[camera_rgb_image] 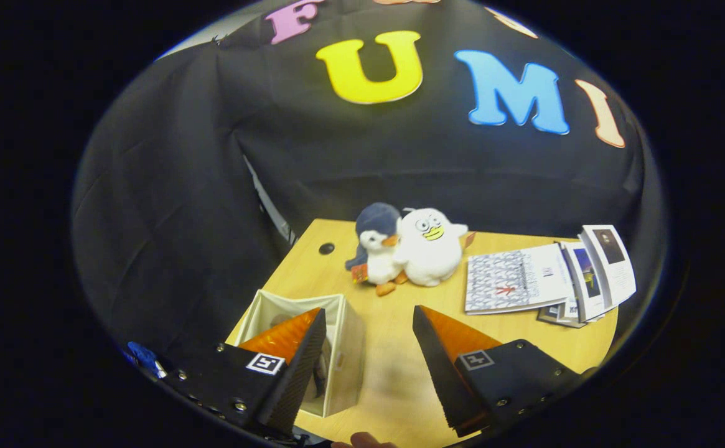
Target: Open the storage box then place both shoes into the box .Put the left shoe in first, then the right shoe, with the right side of both shoes facing outward in a uniform manner.
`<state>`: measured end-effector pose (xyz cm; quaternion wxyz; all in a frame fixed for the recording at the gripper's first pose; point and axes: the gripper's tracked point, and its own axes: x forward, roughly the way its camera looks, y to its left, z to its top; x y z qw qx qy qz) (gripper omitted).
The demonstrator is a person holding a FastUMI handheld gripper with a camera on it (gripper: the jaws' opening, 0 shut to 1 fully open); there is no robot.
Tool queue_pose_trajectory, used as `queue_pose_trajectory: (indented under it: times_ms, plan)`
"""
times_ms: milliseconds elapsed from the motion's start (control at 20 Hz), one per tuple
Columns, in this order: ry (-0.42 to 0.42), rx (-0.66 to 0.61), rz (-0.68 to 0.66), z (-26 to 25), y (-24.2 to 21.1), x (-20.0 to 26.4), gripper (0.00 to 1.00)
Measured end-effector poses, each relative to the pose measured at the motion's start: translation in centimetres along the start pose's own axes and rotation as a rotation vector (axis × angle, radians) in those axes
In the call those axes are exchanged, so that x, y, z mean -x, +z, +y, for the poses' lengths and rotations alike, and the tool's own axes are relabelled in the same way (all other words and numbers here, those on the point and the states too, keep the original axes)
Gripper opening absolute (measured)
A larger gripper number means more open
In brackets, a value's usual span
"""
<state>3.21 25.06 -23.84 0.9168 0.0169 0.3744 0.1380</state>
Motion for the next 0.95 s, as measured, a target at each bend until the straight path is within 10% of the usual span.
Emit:
queue_pose_trajectory:
  times_ms: [550,950]
  plan:
    - [-0.192,-0.029,-0.514,-7.8,9.2,9.1,0.86]
    - [-0.251,-0.018,-0.576,-8.2,9.6,10.0,0.86]
